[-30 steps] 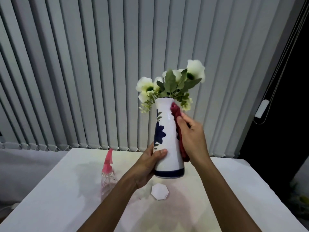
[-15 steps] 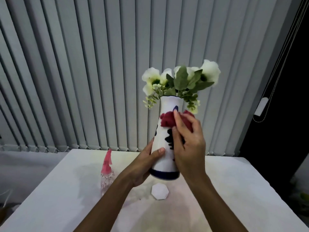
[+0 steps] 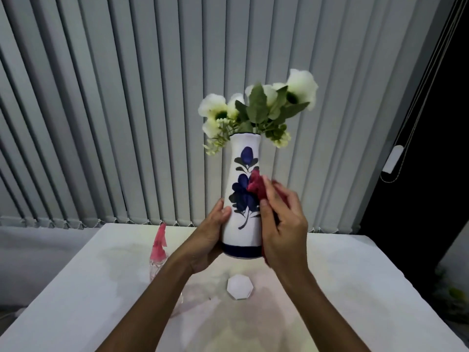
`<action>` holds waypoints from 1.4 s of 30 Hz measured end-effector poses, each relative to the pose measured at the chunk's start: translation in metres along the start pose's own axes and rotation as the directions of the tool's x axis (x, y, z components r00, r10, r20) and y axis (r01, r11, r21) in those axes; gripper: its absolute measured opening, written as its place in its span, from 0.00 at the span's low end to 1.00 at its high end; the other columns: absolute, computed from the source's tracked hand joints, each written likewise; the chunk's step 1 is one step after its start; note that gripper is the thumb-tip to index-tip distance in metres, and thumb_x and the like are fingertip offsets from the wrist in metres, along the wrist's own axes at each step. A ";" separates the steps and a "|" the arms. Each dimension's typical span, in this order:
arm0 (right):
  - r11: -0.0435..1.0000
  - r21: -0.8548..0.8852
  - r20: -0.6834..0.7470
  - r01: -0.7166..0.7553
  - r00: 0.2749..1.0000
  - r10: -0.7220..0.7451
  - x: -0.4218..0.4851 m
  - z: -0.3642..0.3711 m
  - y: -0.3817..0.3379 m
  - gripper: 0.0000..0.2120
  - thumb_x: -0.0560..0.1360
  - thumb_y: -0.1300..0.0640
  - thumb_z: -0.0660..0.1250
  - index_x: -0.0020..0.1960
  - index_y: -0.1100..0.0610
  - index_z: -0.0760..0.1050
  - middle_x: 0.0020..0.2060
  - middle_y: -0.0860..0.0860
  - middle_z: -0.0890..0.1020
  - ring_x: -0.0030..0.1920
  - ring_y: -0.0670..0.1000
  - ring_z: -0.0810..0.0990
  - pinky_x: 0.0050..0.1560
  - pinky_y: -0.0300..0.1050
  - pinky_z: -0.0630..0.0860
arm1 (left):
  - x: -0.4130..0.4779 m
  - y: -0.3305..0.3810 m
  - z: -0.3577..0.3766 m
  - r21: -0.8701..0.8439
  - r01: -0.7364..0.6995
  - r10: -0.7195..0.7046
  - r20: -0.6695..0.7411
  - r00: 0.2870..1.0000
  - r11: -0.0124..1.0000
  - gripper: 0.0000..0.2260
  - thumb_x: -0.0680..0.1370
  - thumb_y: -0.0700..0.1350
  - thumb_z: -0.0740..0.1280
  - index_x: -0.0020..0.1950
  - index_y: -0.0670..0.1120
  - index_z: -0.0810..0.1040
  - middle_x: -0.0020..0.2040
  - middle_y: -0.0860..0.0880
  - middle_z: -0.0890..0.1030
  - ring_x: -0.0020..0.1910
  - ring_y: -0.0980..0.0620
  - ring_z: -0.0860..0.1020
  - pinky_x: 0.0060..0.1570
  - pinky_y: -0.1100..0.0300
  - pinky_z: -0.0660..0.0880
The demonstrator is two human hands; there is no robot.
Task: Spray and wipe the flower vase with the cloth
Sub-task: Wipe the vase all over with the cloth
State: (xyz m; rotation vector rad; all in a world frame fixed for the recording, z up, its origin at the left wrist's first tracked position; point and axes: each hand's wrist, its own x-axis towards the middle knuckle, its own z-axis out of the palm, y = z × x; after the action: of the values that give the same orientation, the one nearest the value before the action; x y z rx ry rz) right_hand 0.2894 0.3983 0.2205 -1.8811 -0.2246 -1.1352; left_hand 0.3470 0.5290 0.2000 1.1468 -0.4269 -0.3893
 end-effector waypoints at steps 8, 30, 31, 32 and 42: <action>0.993 0.059 -0.008 -0.104 0.995 0.104 0.058 0.002 -0.003 0.18 0.80 0.58 0.60 0.70 0.52 0.70 0.55 0.50 0.76 0.50 0.38 0.76 0.54 0.23 0.68 | 0.001 -0.003 0.011 0.184 -0.014 0.001 0.072 0.997 0.983 0.26 0.63 0.55 0.72 0.60 0.48 0.76 0.51 0.51 0.85 0.51 0.52 0.82 0.50 0.61 0.78; 0.989 0.071 0.012 -0.133 0.991 0.133 0.033 0.012 0.013 0.18 0.79 0.62 0.61 0.69 0.55 0.71 0.55 0.50 0.75 0.50 0.35 0.75 0.51 0.19 0.66 | 0.000 -0.003 0.002 0.281 0.010 -0.017 0.023 1.000 0.960 0.13 0.73 0.51 0.66 0.58 0.60 0.75 0.51 0.55 0.84 0.50 0.53 0.82 0.50 0.46 0.79; 0.980 0.092 0.041 -0.174 0.984 0.171 0.043 0.009 0.011 0.18 0.79 0.61 0.61 0.69 0.54 0.71 0.53 0.48 0.75 0.49 0.34 0.75 0.50 0.20 0.67 | 0.000 -0.005 0.003 0.274 0.023 -0.032 0.029 0.999 0.961 0.14 0.73 0.52 0.65 0.58 0.59 0.75 0.50 0.55 0.84 0.50 0.52 0.82 0.52 0.42 0.77; 0.967 0.115 0.080 -0.228 0.972 0.220 0.050 0.007 0.012 0.18 0.80 0.60 0.61 0.69 0.53 0.72 0.52 0.47 0.76 0.49 0.35 0.76 0.50 0.22 0.68 | 0.000 -0.005 0.005 0.251 0.026 -0.034 0.026 0.999 0.968 0.14 0.72 0.51 0.64 0.58 0.58 0.75 0.49 0.56 0.84 0.49 0.53 0.81 0.54 0.40 0.76; 0.953 0.136 0.051 -0.272 0.962 0.268 -0.025 0.012 0.031 0.17 0.80 0.54 0.58 0.67 0.45 0.72 0.57 0.48 0.77 0.55 0.45 0.79 0.57 0.43 0.78 | 0.002 -0.003 0.002 0.110 -0.075 0.085 -0.089 0.992 0.991 0.21 0.66 0.52 0.72 0.57 0.60 0.71 0.60 0.49 0.78 0.53 0.49 0.80 0.43 0.58 0.81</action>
State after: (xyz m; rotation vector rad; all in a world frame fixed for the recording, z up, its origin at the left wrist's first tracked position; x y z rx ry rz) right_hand 0.2993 0.3969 0.1802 -1.7424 -0.0606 -0.8806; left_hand 0.3470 0.5254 0.1979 1.2424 -0.4135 -0.2441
